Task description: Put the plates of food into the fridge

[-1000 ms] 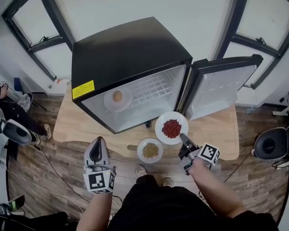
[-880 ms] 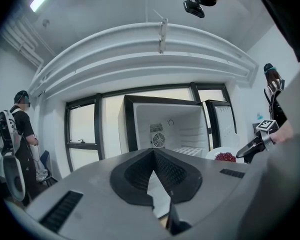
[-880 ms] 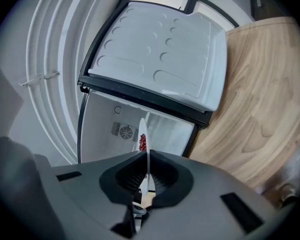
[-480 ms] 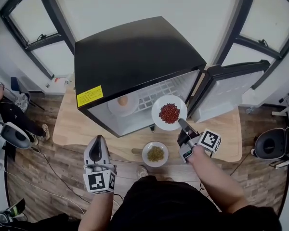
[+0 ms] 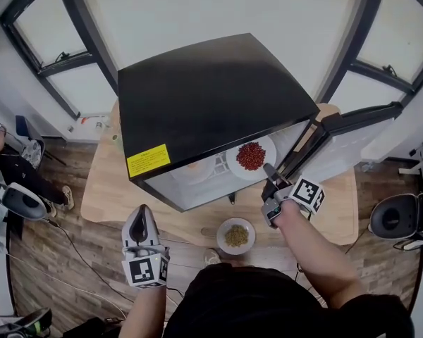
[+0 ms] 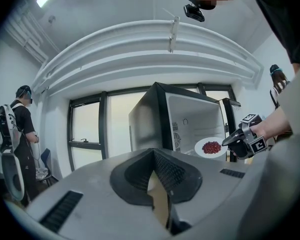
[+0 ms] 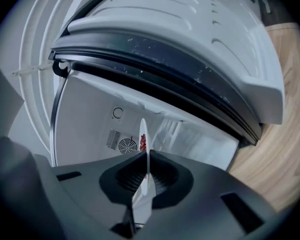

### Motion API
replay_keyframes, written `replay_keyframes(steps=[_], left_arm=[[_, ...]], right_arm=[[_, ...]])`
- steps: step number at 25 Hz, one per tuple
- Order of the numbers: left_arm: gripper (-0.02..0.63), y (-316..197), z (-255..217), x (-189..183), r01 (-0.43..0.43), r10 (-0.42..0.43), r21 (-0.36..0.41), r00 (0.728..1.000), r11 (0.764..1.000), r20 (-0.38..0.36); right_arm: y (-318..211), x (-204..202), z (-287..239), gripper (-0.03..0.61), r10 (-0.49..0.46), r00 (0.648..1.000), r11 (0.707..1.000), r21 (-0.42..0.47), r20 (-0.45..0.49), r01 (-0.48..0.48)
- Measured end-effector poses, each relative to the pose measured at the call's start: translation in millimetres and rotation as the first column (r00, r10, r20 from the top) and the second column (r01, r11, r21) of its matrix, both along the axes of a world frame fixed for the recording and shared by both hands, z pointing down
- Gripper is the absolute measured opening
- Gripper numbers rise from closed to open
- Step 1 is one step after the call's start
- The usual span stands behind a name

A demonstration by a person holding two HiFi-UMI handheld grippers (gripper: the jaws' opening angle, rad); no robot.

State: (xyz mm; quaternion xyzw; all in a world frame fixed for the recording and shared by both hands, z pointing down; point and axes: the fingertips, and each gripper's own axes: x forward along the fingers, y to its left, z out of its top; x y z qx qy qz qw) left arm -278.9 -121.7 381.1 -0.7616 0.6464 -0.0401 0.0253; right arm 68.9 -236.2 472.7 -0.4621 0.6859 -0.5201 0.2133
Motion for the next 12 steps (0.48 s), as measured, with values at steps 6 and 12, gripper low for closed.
replay_keyframes(steps=[6,12], left_arm=[[0.005,-14.0,0.9,-15.7,0.011,-0.011,0.0,1.0,1.0,-0.017],[0.005,-15.9,10.9,-40.6,0.051,-0.051,-0.025,0.998,0.998,-0.025]], right_arm=[[-22.5,-14.1,0.6,0.032,0.001,0.997,1.0,-0.027,-0.083,-0.003],[-39.8,-18.2,3.8,0.034,0.003,0.968,1.0,-0.027,-0.252,-0.01]])
